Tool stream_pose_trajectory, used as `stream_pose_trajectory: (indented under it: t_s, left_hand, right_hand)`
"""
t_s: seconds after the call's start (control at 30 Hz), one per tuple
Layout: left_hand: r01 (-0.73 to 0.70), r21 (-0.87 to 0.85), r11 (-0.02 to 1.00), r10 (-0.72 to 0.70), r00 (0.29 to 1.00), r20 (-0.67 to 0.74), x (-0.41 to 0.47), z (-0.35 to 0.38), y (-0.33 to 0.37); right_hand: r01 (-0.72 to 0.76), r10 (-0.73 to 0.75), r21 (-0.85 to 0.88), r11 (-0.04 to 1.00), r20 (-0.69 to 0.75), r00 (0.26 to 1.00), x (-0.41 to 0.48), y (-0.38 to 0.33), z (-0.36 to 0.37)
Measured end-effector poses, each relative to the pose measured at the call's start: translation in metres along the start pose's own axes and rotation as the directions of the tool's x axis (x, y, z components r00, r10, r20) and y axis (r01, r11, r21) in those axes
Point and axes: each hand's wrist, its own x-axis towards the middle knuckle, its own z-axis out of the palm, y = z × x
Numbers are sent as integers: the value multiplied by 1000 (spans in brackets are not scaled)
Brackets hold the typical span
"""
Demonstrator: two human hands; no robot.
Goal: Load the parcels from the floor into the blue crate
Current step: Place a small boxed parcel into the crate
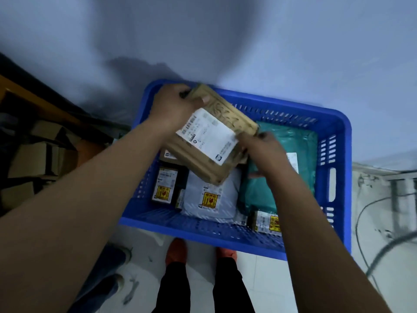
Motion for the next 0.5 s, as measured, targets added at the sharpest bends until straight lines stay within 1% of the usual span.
stream_pose_trajectory:
  t_s: [0.03, 0.07, 0.1, 0.13, 0.17, 0.2, 0.23, 0.27, 0.3, 0.33, 0.37, 0.4, 0.43, 0.5]
  left_hand:
    - [-85, 40, 996, 80, 991, 109, -1, -1, 4]
    - [-144, 72, 987, 123, 965, 233, -3, 0, 6]
    - [-191, 103, 976, 146, 929, 341, -7, 4, 8]
    - [-222, 163, 961, 145, 912, 385, -9, 10, 8]
    - [-242, 248, 938, 139, 919, 368, -11, 15, 4]
    - [-232, 357, 905, 132, 950, 283, -12, 19, -1]
    - [-153, 454, 878, 103, 986, 133, -12, 22, -10]
    - [-34, 462, 886, 59, 997, -41, -16, 24, -19]
    - [97, 370, 924, -30, 983, -183, -25, 24, -27]
    - [212, 199, 957, -159, 954, -254, -35, 26, -37]
    - [300, 7, 954, -289, 925, -245, -46, 27, -47]
    - [344, -136, 929, -365, 910, -198, -56, 26, -56]
    - [343, -192, 920, -373, 914, -158, -66, 23, -64]
    - [289, -138, 947, -307, 943, -129, -79, 5, -77]
  right_hand:
    - [49, -44, 55, 997, -87, 995, 6, 1, -1]
    - [105, -97, 74, 992, -107, 989, 14, 2, -1]
    - [162, -160, 56, 985, -48, 986, 20, 1, 2]
    - [225, -225, 1, 974, 58, 973, 22, 0, 7]
    - [275, -263, -68, 959, 140, 954, 23, 0, 14]
    - [307, -285, -124, 944, 168, 944, 24, -1, 23]
    - [332, -308, -150, 931, 165, 937, 22, -2, 31]
    - [331, -309, -157, 931, 148, 939, 20, -2, 39]
    - [320, -300, -153, 935, 137, 944, 17, -1, 44]
    - [303, -283, -146, 942, 142, 949, 13, 1, 50]
    - [291, -272, -136, 947, 145, 951, 8, 6, 55]
    - [298, -281, -140, 944, 129, 951, -1, 11, 60]
    - [319, -308, -160, 934, 90, 947, -10, 17, 65]
    - [363, -361, -153, 919, 42, 932, -30, 30, 80]
